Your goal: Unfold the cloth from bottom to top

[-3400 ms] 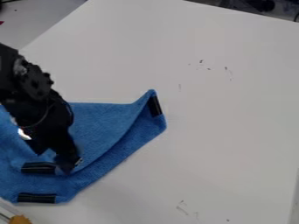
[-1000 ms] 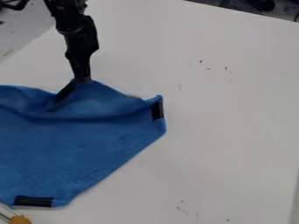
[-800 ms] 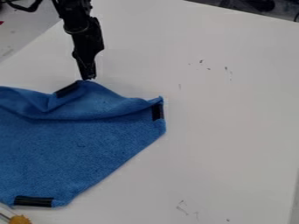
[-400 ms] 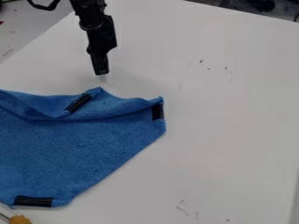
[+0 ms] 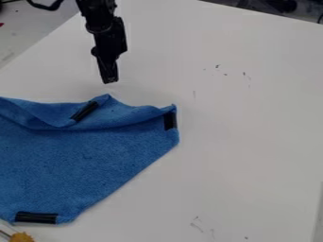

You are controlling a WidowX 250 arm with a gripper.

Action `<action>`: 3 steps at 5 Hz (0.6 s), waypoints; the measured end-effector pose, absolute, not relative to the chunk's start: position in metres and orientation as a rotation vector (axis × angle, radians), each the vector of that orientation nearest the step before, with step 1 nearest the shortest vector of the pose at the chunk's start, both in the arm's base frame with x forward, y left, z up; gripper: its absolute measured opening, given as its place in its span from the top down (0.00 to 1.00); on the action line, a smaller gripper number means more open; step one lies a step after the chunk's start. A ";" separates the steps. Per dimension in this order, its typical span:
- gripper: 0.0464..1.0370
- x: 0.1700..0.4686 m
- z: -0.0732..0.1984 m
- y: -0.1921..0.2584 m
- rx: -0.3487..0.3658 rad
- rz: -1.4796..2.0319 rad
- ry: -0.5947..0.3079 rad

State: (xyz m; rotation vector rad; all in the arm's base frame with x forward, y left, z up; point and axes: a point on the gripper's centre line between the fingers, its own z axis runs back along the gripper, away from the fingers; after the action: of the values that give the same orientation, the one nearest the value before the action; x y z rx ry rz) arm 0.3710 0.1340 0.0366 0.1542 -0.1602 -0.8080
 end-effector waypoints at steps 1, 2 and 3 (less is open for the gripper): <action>0.29 0.354 0.043 0.126 0.118 -0.730 -0.139; 0.05 0.354 0.044 0.126 0.118 -0.723 -0.140; 0.03 0.354 0.044 0.127 0.120 -0.724 -0.141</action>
State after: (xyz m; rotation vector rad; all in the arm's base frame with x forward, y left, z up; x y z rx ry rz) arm 0.3539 0.1266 0.0441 0.1201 -0.1408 -0.7236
